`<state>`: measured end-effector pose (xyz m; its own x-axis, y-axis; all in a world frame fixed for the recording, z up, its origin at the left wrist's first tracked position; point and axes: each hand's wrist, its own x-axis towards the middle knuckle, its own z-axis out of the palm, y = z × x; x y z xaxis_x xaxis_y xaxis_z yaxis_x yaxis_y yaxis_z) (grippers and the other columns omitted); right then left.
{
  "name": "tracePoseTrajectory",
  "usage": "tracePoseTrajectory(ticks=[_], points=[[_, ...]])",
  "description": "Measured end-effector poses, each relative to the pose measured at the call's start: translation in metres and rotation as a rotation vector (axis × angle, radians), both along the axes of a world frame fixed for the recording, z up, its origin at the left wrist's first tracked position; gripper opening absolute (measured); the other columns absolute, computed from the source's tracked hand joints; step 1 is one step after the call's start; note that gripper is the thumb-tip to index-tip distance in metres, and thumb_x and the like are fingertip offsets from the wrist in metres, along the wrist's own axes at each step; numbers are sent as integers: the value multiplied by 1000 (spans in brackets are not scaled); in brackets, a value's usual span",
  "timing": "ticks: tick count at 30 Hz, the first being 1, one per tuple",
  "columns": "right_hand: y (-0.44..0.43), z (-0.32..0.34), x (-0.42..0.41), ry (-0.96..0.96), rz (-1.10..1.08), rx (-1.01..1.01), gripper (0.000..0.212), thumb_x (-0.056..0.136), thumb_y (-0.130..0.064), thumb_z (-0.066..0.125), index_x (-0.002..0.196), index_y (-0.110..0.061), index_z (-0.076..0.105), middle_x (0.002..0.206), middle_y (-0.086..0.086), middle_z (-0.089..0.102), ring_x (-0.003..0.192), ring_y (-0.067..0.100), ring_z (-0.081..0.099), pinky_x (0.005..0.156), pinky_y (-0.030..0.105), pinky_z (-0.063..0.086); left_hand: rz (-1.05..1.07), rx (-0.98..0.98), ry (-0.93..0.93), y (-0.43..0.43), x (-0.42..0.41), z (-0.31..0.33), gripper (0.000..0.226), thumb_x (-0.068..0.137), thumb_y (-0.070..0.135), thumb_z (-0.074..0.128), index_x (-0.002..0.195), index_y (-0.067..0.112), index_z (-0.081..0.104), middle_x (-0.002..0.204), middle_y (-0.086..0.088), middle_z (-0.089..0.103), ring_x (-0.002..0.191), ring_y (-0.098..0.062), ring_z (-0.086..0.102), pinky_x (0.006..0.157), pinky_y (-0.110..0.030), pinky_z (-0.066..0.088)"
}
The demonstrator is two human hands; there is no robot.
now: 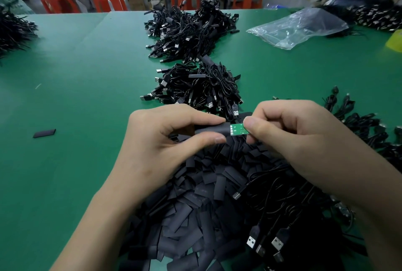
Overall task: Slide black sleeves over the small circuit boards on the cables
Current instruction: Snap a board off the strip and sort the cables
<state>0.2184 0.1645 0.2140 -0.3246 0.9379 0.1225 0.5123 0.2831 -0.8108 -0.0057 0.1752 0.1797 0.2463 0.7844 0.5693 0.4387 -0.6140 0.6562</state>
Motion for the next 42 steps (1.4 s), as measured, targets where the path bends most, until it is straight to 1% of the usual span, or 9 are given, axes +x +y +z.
tracePoseTrajectory(ticks=[5, 10, 19, 22, 25, 29, 32, 36, 42], points=[[4, -8, 4, 61, 28, -130, 35, 95, -49, 57, 79, -20, 69, 53, 0, 41, 51, 21, 32, 51, 34, 29, -38, 67, 64, 0, 0, -1, 22, 82, 24, 83, 102, 17, 79, 93, 11, 75, 84, -9, 72, 76, -23, 54], [7, -10, 4, 85, 15, -157, 32, 101, -37, 62, 77, -17, 69, 50, -5, 42, 49, 14, 34, 52, 30, 29, -62, 54, 123, 0, -1, 1, 24, 81, 29, 83, 101, 15, 81, 95, 8, 77, 86, -5, 73, 79, -22, 55], [4, -10, -8, 86, 26, -152, 36, 99, -40, 54, 74, -18, 68, 50, 0, 48, 47, 17, 37, 49, 32, 31, -15, 34, 113, -4, 8, 3, 18, 87, 28, 80, 102, 19, 82, 92, 13, 77, 84, 1, 71, 76, -24, 56], [3, -5, -6, 95, 73, -158, 35, 99, -41, 53, 71, -24, 65, 57, -3, 63, 49, 8, 56, 52, 17, 44, 10, 16, 111, -5, 10, 3, 13, 95, 28, 71, 93, 20, 82, 80, 21, 72, 75, 4, 68, 70, -14, 49], [1, -4, -5, 112, 89, -120, 11, 91, -35, 63, 94, -25, 65, 70, 0, 70, 63, 13, 68, 64, 24, 54, 25, -121, 0, -4, 10, 0, 21, 98, 29, 67, 79, 27, 75, 62, 11, 65, 54, -3, 61, 57, -12, 44], [2, -4, -6, 17, 24, 20, 13, 87, -33, 64, 82, -22, 68, 70, 2, 67, 61, 17, 64, 62, 29, 51, -20, -302, -159, -1, 8, -3, 24, 97, 30, 64, 75, 26, 72, 59, 6, 62, 47, -8, 56, 54, -17, 46], [2, -3, -5, 28, -8, 13, 20, 85, -38, 63, 79, -20, 69, 62, 1, 58, 53, 14, 49, 50, 21, 41, -26, -187, -135, -2, 8, 0, 9, 93, 24, 72, 98, 29, 77, 74, 10, 72, 61, -7, 67, 65, -17, 51], [1, 0, -2, 67, 22, -53, 21, 86, -41, 62, 78, -24, 71, 59, 6, 53, 51, 9, 40, 48, 17, 33, 55, 185, 124, -1, 2, -1, 25, 86, 23, 85, 109, 18, 78, 97, 6, 74, 88, -7, 68, 81, -20, 52], [0, 2, -4, 73, 41, -14, 24, 87, -41, 61, 74, -24, 71, 52, -1, 47, 48, 7, 36, 45, 17, 29, 45, 200, 90, -3, 2, 0, 22, 86, 20, 83, 107, 13, 79, 96, 5, 74, 87, -6, 68, 80, -16, 48]])
